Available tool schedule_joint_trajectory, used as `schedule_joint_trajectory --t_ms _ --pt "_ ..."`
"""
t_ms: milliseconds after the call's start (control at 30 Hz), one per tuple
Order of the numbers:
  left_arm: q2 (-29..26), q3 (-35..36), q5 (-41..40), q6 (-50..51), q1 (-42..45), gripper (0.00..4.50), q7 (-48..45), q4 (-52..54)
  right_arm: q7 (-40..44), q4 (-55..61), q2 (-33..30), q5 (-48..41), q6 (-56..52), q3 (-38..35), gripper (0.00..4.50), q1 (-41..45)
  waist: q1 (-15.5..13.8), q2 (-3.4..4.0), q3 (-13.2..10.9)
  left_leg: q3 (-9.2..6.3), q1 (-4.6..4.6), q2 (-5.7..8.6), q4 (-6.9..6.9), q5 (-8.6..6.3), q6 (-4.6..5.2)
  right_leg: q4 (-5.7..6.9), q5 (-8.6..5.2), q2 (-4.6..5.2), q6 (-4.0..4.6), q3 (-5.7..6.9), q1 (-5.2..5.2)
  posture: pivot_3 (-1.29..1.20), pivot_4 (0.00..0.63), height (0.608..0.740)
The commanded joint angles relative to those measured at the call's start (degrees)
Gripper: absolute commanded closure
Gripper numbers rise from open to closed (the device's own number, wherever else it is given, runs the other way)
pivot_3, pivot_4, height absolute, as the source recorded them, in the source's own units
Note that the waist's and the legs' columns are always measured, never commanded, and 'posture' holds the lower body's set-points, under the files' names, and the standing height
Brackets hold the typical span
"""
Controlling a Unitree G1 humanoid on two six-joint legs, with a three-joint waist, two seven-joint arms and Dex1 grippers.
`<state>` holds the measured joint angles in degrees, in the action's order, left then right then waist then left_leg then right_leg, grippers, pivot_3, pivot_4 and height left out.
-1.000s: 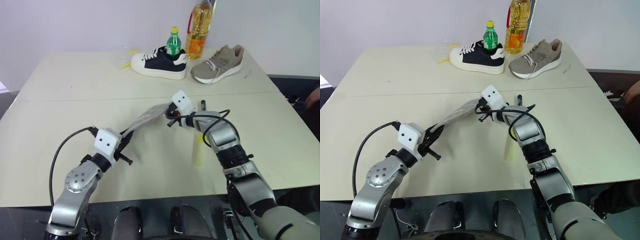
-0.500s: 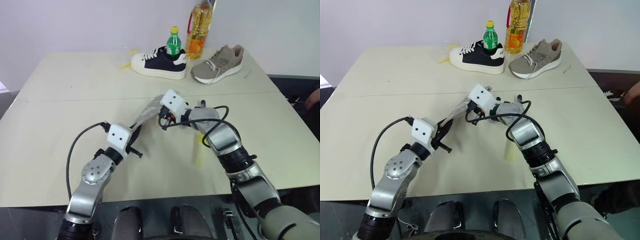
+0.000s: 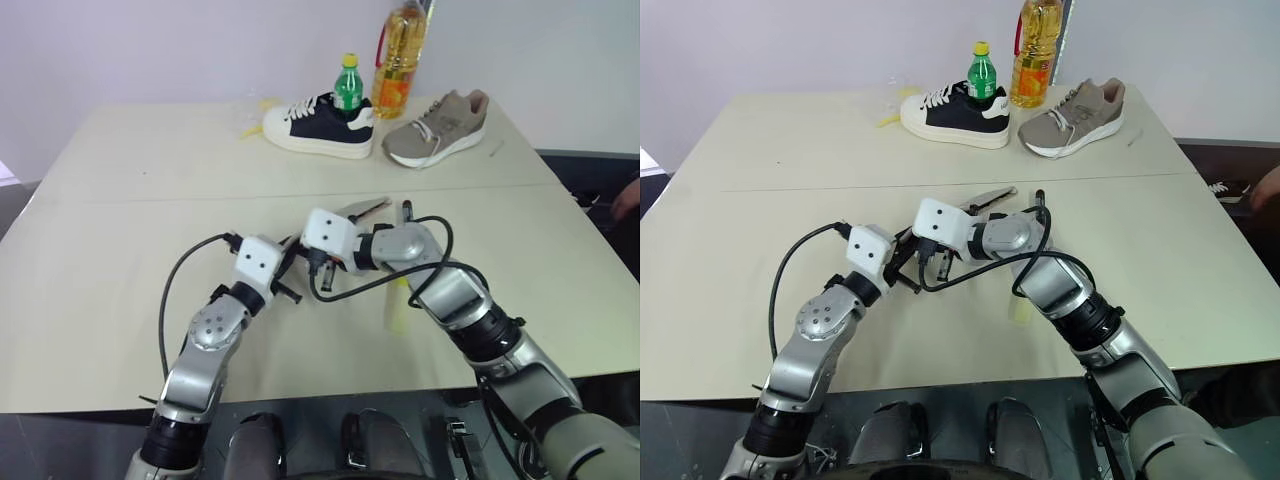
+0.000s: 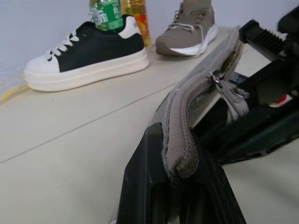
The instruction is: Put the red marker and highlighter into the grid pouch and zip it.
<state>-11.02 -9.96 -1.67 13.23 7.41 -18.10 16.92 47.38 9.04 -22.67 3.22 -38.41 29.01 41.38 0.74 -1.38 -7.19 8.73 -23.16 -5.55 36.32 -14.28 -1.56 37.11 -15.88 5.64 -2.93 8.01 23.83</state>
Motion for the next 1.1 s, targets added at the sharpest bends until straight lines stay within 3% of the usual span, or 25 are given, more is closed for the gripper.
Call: schedule_joint_trajectory --t_ms 33,400,500,667,767,900,1033,1100 --pt "0.9 -1.5 1.1 -1.5 1.9 4.50 0.2 -1.0 1.5 4.8 0.5 0.0 1.8 1.8 4.47 0.6 0.0 0.00 0.0 0.01 0.00 0.00 0.00 0.00 0.00 -0.01 0.00 0.00 0.00 0.00 0.00 0.00 0.150 0.705" --pt "1.1 -2.2 1.5 -1.9 1.2 4.50 -1.0 -1.4 2.4 3.6 -0.1 1.3 3.3 0.8 4.47 1.3 0.0 0.00 0.0 -0.01 0.00 0.00 0.01 0.00 0.00 0.00 0.00 0.00 0.00 0.00 -0.01 0.00 0.150 0.705" --pt "1.2 -1.4 1.2 -1.9 0.8 4.50 -0.6 -0.9 3.5 3.5 -1.0 0.2 3.8 -1.1 3.57 1.6 0.0 0.00 0.0 -0.02 0.00 0.00 0.01 0.00 0.00 0.00 0.00 0.00 0.00 0.00 -0.01 0.00 0.150 0.705" --pt "0.7 1.1 0.7 -1.8 0.5 4.50 0.3 -0.2 10.2 9.3 -6.7 -6.5 9.9 -7.8 1.14 -0.5 -0.2 0.00 0.0 -0.04 0.00 0.01 0.03 0.00 0.00 -0.02 0.00 0.01 0.00 0.01 -0.03 0.00 0.150 0.705" --pt "-0.1 2.3 1.1 -2.3 0.4 4.50 1.0 -0.2 13.1 11.2 -10.4 -11.7 7.2 -13.0 1.14 -1.6 -0.1 0.00 0.0 -0.11 0.02 0.02 0.01 -0.01 0.02 -0.09 0.00 0.01 -0.01 0.03 -0.10 0.00 0.150 0.705" --pt "-1.0 4.5 1.9 -3.0 0.4 4.50 2.8 -0.4 10.4 4.7 -12.6 -13.7 1.0 -18.8 1.14 -0.5 0.1 0.01 0.0 -0.14 0.30 -0.01 -0.04 -0.02 0.02 -0.08 -0.01 -0.02 0.02 0.04 -0.31 0.00 0.150 0.705" --pt "-2.1 6.4 2.6 -4.0 -0.1 4.50 4.2 -0.8 -0.8 -10.0 -11.9 -11.1 -8.6 -24.2 0.09 3.3 -0.1 0.03 0.0 -0.10 0.43 0.00 -0.05 -0.02 0.02 -0.09 0.01 0.02 0.07 0.03 -0.41 0.00 0.150 0.705" --pt "-2.5 6.8 2.6 -4.6 -0.4 4.50 4.3 -1.0 -7.3 -15.2 -10.1 -9.7 -10.9 -26.2 0.09 4.4 -0.1 0.05 0.0 -0.06 0.42 0.01 -0.08 -0.02 0.02 -0.09 0.01 0.04 0.07 0.02 -0.39 0.00 0.150 0.705"
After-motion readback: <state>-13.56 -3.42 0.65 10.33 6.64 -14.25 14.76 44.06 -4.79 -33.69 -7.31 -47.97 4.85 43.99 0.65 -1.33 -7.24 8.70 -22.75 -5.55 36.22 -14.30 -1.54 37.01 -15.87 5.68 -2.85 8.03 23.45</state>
